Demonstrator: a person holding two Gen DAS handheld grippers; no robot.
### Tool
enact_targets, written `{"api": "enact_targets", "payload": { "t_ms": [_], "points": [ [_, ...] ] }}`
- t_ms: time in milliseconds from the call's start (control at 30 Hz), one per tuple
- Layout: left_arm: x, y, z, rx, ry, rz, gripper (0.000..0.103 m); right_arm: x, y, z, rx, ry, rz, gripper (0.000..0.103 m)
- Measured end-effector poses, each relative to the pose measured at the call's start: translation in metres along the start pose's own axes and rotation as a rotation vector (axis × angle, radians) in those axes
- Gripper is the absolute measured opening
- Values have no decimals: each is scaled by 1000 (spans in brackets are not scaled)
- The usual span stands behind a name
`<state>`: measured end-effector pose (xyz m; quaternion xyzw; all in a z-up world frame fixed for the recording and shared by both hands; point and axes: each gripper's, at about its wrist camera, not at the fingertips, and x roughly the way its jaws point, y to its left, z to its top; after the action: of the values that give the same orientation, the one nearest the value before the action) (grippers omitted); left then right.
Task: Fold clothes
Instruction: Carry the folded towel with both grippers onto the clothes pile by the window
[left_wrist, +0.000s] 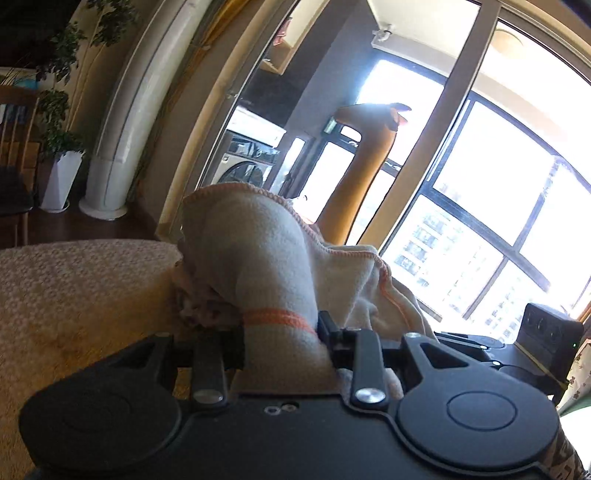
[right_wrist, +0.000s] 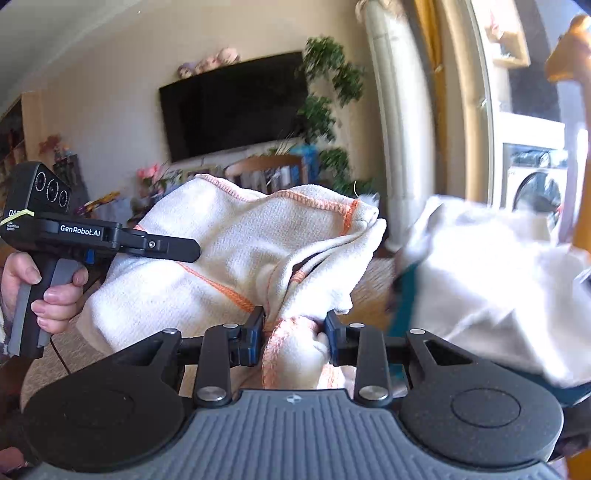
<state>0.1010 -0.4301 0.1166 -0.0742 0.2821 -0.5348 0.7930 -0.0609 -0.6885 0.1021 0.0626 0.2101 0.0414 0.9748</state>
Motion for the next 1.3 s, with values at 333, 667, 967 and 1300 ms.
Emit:
{"api": "enact_targets", "payload": {
  "t_ms": [333,667,967,1300],
  "points": [
    [128,-63,72,-27,37,-113,103,-33,-103,61,-22,-43,-229,31],
    [234,-31,61,-50,153,-66,103,7,-193,39,74,60,-244,36],
    [259,8,50,-102,160,-55,103,42,-222,6,141,37,-227,73],
    [281,9,50,-119,156,3,103,48,-233,-13,178,-42,-279,81]
  ]
}}
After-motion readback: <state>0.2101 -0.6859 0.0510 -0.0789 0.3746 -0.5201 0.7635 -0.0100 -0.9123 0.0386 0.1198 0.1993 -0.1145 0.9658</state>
